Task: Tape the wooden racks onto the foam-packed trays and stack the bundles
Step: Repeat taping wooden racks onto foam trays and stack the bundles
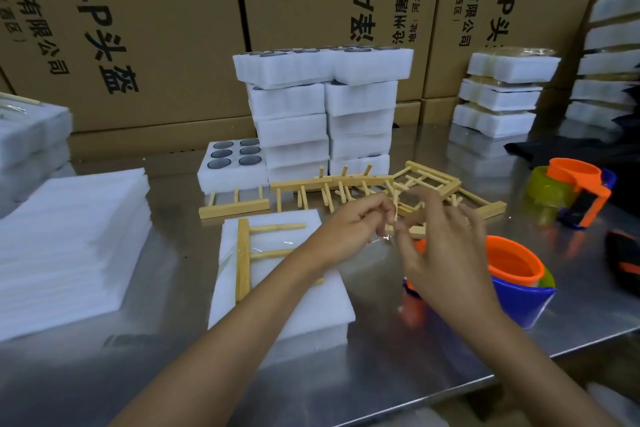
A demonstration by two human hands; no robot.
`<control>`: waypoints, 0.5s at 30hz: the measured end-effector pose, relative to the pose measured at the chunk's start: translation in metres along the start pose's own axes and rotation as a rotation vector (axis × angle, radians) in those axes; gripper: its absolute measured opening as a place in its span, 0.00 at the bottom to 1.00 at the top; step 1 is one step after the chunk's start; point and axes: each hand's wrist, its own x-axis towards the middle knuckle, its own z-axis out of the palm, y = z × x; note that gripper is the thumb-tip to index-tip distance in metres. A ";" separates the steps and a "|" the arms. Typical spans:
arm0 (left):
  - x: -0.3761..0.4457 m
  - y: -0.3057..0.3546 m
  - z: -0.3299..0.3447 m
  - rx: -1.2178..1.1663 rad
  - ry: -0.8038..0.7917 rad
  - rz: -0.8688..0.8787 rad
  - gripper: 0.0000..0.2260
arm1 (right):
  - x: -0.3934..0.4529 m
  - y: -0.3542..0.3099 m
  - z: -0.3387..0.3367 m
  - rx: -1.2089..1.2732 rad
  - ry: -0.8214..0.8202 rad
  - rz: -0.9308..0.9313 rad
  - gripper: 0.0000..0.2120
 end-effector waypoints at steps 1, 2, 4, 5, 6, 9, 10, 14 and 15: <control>-0.001 0.001 0.000 0.013 -0.001 0.005 0.10 | 0.002 -0.005 0.004 -0.013 -0.025 0.013 0.18; -0.002 0.000 0.001 0.057 -0.001 0.019 0.10 | 0.003 -0.010 0.007 -0.044 -0.041 0.026 0.19; -0.003 -0.001 0.001 0.415 0.075 0.073 0.09 | 0.002 -0.015 0.012 -0.165 -0.066 0.011 0.19; -0.004 -0.001 0.001 0.685 0.166 0.097 0.10 | 0.000 -0.016 0.015 -0.234 -0.081 -0.026 0.18; -0.007 0.001 0.001 0.911 0.285 0.119 0.12 | -0.002 -0.018 0.019 -0.296 -0.104 -0.068 0.18; -0.024 0.013 -0.007 1.026 0.502 0.108 0.15 | -0.008 -0.018 0.028 -0.414 -0.138 -0.203 0.13; -0.031 0.015 -0.014 0.990 0.544 0.101 0.15 | -0.009 -0.017 0.032 -0.424 -0.157 -0.254 0.11; -0.070 0.011 -0.057 0.787 0.727 -0.014 0.09 | -0.019 -0.017 0.050 -0.344 -0.401 -0.419 0.08; -0.080 0.004 -0.068 0.740 0.767 -0.066 0.08 | -0.022 -0.019 0.055 -0.301 -0.450 -0.437 0.05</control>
